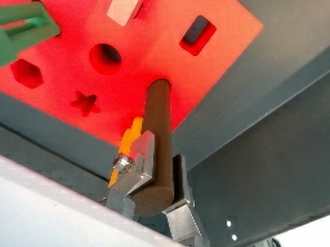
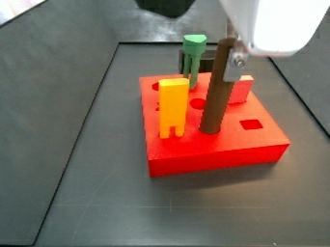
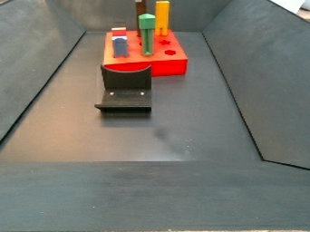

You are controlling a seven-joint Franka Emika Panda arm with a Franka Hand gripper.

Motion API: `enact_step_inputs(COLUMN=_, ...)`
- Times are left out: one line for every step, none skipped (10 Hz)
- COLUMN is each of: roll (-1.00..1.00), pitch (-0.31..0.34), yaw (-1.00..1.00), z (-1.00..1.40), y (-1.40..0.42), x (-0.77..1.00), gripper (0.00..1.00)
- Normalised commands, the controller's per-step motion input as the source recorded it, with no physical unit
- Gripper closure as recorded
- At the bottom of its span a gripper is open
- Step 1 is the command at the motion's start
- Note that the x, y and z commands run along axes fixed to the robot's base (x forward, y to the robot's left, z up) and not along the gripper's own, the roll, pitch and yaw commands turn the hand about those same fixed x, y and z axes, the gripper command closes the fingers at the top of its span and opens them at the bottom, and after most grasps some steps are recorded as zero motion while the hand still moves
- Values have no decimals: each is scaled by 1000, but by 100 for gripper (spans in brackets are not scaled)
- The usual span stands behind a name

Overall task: Pick up the oval object. Move up. Move to above the board. Insert the oval object.
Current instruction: Insert the oval object.

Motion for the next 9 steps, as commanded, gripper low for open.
enact_step_inputs(roll=-100, pitch=-90, yaw=-71, z=-274, y=43, x=186, gripper=100)
enact_step_inputs(roll=-29, pitch=-29, yaw=0, z=-329, y=40, x=0, gripper=100)
enact_step_inputs(roll=0, pitch=0, yaw=0, z=-417, y=0, x=0, gripper=100)
enact_step_inputs(roll=0, pitch=24, yaw=-9, z=-434, y=0, x=0, gripper=100)
enact_step_inputs(roll=13, pitch=144, yaw=-40, z=-469, y=0, x=51, gripper=100)
enact_step_inputs(roll=30, pitch=133, yaw=-6, z=-446, y=0, x=14, gripper=100)
enact_step_inputs(roll=0, pitch=0, yaw=-83, z=0, y=0, x=0, gripper=100)
enact_step_inputs(roll=4, pitch=1, yaw=0, z=0, y=0, x=0, gripper=100)
enact_step_inputs(roll=0, pitch=0, yaw=0, z=0, y=0, x=0, gripper=100)
